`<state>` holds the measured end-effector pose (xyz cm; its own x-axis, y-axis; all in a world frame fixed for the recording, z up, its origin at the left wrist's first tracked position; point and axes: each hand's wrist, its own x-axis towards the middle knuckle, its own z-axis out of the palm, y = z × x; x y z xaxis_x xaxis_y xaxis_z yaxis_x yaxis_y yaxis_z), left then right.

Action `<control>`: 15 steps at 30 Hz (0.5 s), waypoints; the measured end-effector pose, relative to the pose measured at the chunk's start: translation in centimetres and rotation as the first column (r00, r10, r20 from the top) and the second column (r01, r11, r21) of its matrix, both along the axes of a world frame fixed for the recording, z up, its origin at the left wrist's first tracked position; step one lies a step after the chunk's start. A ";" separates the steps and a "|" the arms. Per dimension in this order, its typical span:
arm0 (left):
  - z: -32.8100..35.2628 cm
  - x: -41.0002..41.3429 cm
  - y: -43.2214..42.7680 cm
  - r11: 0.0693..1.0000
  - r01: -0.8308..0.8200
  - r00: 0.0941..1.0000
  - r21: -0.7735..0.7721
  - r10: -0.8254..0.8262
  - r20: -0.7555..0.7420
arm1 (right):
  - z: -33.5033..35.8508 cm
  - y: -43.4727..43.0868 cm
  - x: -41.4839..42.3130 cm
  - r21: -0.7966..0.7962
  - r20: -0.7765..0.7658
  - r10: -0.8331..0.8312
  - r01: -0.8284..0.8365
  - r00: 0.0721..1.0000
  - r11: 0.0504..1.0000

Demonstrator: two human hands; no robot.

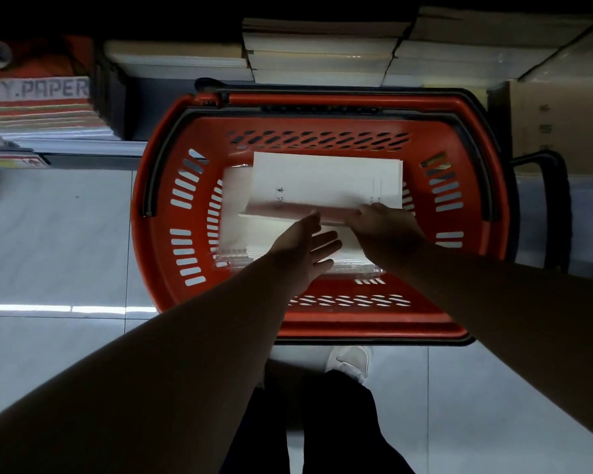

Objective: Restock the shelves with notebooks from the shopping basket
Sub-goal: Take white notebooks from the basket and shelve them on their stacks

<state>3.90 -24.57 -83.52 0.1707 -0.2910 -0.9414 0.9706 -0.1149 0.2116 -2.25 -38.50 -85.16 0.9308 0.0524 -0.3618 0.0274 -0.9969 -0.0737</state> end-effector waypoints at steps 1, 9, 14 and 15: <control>0.1 -0.1 -0.2 1.000 -0.001 1.000 0.005 0.001 0.008 | 0.3 0.2 -0.5 0.075 0.035 0.020 -0.023 0.999 0.997; 1.3 -1.1 -0.1 0.945 -0.103 0.989 0.310 0.062 0.137 | 3.1 1.5 -3.4 0.396 0.166 -0.055 -0.016 0.985 0.918; 3.6 -1.3 0.7 0.940 -0.070 0.971 0.335 -0.014 0.240 | 4.0 -0.3 -2.5 0.441 -0.189 -0.585 0.600 0.789 0.668; 4.1 -1.2 0.8 0.937 -0.053 0.961 0.345 -0.046 0.274 | 4.4 -0.9 -2.2 0.437 -0.227 -0.628 0.654 0.744 0.617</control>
<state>2.68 -23.72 -79.42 0.4360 0.0454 -0.8988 0.8809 -0.2256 0.4160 -4.50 -39.38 -80.75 0.7758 -0.3812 -0.5028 -0.6218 -0.5976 -0.5062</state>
